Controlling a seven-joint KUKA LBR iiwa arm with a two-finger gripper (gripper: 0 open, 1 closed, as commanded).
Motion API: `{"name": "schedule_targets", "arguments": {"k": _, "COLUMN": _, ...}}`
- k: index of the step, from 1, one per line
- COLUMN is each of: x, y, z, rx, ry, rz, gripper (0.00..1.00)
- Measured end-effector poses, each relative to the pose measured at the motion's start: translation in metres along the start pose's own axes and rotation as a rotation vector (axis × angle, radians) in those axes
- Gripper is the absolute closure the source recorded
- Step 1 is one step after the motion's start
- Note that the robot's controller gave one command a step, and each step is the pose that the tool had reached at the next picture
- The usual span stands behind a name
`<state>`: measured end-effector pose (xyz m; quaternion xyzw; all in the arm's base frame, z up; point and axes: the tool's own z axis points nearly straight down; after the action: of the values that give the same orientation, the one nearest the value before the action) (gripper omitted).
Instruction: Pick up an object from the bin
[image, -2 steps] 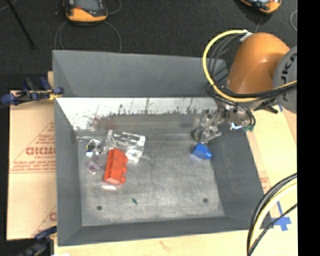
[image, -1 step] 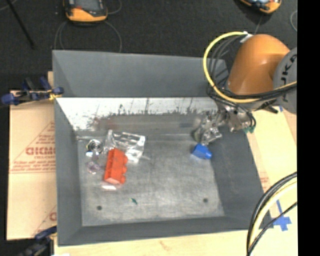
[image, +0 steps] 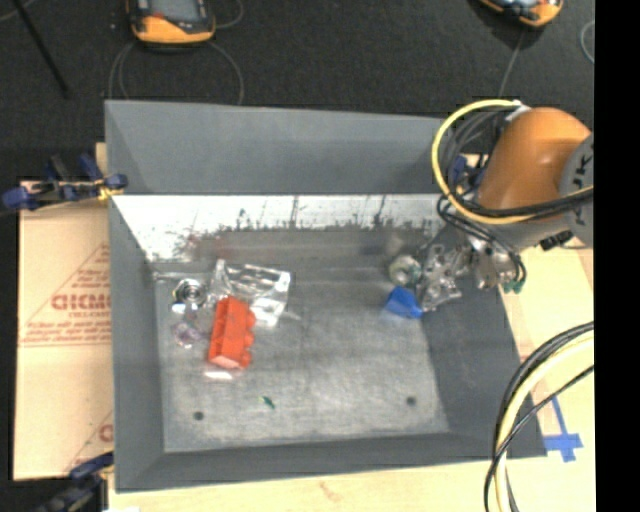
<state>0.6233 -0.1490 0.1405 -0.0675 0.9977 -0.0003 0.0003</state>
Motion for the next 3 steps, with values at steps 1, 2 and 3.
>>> {"name": "schedule_targets", "arguments": {"k": 1, "x": -0.002, "y": 0.001, "z": -0.003, "rx": 0.001, "ry": -0.004, "rz": -0.005, "gripper": 0.0}}
{"name": "schedule_targets", "arguments": {"k": 2, "x": -0.003, "y": -0.002, "z": 0.06, "rx": -0.008, "ry": -0.003, "rz": 0.131, "gripper": 0.0}}
{"name": "schedule_targets", "arguments": {"k": 3, "x": -0.002, "y": -0.006, "z": 0.061, "rx": 0.0, "ry": -0.005, "rz": 0.13, "gripper": 1.0}}
